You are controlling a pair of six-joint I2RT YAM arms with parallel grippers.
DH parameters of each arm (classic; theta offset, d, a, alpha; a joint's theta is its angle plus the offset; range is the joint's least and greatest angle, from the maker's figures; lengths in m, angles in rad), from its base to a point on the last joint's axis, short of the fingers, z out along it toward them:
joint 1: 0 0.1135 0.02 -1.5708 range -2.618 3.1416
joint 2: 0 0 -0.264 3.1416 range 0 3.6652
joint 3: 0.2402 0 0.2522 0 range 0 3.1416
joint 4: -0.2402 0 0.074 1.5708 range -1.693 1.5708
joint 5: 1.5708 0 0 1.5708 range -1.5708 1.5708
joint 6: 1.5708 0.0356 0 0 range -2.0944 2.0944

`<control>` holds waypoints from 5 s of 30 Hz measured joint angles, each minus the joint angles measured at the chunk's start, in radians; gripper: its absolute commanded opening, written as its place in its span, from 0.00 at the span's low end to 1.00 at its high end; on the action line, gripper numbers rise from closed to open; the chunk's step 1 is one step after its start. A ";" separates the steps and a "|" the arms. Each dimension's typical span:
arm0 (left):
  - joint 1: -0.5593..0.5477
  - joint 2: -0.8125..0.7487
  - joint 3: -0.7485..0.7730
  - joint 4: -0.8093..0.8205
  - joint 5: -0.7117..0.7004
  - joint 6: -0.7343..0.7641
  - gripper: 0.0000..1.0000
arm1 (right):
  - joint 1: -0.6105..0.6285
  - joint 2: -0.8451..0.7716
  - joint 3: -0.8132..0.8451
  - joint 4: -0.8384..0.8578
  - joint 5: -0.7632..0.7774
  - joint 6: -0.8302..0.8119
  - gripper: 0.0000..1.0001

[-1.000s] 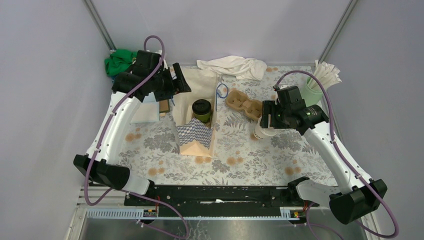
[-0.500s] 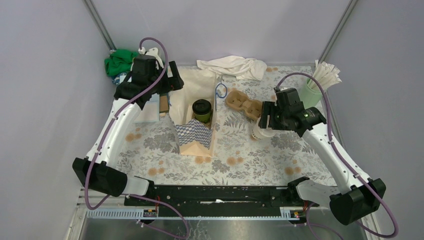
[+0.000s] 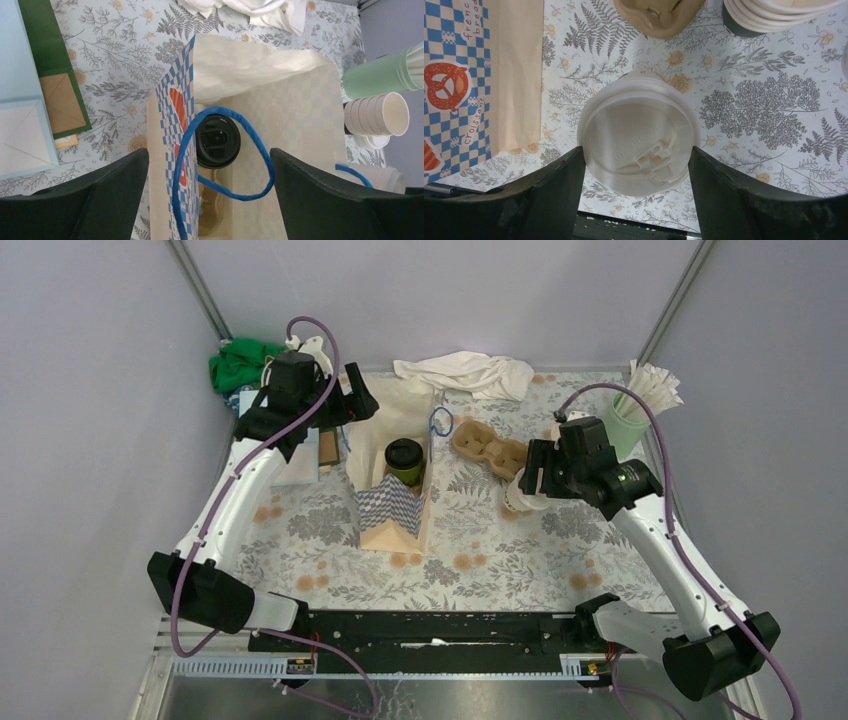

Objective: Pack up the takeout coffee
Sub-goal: Place the coffee cup on the cup tray.

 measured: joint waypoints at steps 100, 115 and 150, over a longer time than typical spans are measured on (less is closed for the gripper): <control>-0.290 0.445 0.380 0.043 0.580 0.497 0.17 | 0.164 0.339 1.159 -0.492 0.044 0.166 0.52; -0.288 0.258 0.243 -0.003 0.359 0.348 0.00 | 0.264 0.438 1.217 -0.494 -0.014 0.145 0.50; -0.270 -0.268 -0.299 0.076 0.225 0.071 0.00 | 0.612 0.397 0.743 -0.448 0.100 -0.158 0.49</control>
